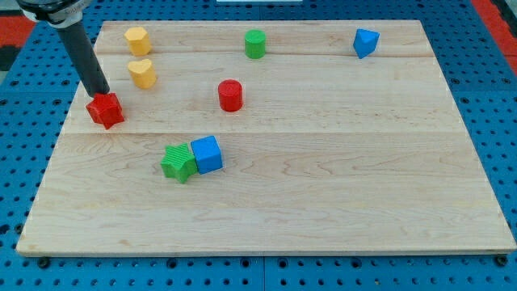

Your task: Move the yellow heart towards the center right of the board

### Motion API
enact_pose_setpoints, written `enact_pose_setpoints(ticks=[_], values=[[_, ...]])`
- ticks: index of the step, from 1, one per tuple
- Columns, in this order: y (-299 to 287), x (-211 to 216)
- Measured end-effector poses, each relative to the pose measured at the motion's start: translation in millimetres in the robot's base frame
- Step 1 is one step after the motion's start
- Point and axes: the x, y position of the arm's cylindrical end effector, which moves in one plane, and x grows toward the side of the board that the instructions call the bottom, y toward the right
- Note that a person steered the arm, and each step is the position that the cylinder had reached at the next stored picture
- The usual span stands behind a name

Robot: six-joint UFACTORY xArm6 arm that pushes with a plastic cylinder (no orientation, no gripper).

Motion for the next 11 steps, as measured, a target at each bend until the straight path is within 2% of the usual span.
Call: enact_pose_setpoints(ticks=[1, 3, 4, 6, 7, 8, 9, 10, 11], values=[[0.4, -19.7], [113.6, -35.8], [125.6, -42.5], [224.8, -51.5], [229.9, -71.8], [279.6, -74.6], [342.9, -60.7], [379.5, -28.4], [390.2, 14.8]])
